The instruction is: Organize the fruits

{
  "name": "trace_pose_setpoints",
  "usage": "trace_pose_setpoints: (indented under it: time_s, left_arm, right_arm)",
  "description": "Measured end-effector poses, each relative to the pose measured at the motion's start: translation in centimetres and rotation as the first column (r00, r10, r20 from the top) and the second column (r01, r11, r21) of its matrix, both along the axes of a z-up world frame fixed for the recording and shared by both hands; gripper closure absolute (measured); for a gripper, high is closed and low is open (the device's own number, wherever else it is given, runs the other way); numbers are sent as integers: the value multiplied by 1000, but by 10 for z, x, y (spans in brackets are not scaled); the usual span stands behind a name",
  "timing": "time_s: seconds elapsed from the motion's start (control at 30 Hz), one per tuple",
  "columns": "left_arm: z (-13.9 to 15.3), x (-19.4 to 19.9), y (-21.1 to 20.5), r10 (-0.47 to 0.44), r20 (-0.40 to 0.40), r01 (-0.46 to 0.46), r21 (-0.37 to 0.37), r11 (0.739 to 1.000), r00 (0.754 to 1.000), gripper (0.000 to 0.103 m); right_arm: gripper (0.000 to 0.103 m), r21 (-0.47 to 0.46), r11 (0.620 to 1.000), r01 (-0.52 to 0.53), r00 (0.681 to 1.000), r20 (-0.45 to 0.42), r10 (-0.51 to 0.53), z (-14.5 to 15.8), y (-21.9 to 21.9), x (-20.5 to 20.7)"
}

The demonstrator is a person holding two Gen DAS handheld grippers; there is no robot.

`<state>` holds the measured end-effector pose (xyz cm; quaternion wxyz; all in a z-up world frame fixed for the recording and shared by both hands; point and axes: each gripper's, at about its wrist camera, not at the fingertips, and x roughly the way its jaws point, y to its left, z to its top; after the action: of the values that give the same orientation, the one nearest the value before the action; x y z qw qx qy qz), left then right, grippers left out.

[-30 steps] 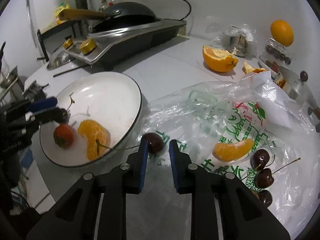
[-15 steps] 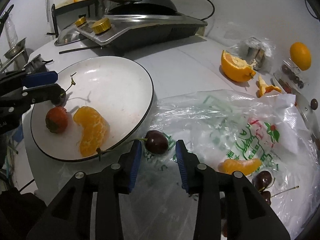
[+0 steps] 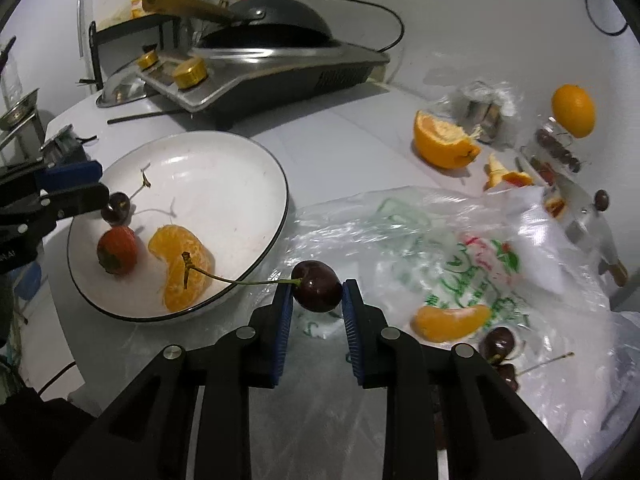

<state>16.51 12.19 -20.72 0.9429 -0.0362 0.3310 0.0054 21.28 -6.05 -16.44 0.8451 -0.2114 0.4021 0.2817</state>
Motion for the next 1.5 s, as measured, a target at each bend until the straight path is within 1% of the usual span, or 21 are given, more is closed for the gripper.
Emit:
trace_pose_setpoints:
  time_s: [0.13, 0.3, 0.53, 0.8, 0.97, 1.0, 1.07, 1.1, 1.27, 1.5]
  left_arm:
    - [1, -5, 2, -3, 14, 4, -14, 1000, 1000, 67]
    - [1, -9, 7, -5, 26, 6, -32, 999, 1000, 67]
    - [0, -15, 20, 7, 31, -5, -54, 999, 999, 67]
    - [-4, -17, 26, 8, 32, -5, -70, 998, 999, 67]
    - [-4, -18, 26, 9, 33, -6, -71, 997, 999, 66]
    - [-4, -18, 26, 9, 35, -6, -70, 997, 999, 64]
    - [-3, -18, 25, 12, 38, -9, -74, 997, 999, 53]
    - [-3, -19, 26, 17, 43, -13, -80, 997, 999, 50]
    - [1, -19, 17, 12, 46, -9, -70, 998, 999, 50]
    - [5, -18, -3, -18, 45, 20, -49, 999, 999, 50]
  right_arm:
    - [76, 14, 1000, 14, 1000, 26, -15, 15, 1, -5]
    - [76, 29, 1000, -8, 999, 31, 7, 24, 19, -9]
    - [76, 17, 999, -27, 1000, 5, 27, 14, 46, -7]
    - [76, -8, 1000, -21, 999, -26, 21, 4, 59, -2]
    - [75, -18, 1000, -15, 999, -32, 15, 3, 60, -1]
    - [72, -19, 1000, -15, 999, -33, 14, 3, 60, -1]
    - [65, -20, 1000, -12, 1000, -29, 11, 4, 59, -2]
    - [64, -18, 1000, -13, 1000, -29, 12, 4, 58, -3]
    - [64, -5, 1000, -8, 1000, -17, 8, 9, 49, -7]
    - [64, 14, 1000, 18, 1000, 0, -18, 16, 26, -13]
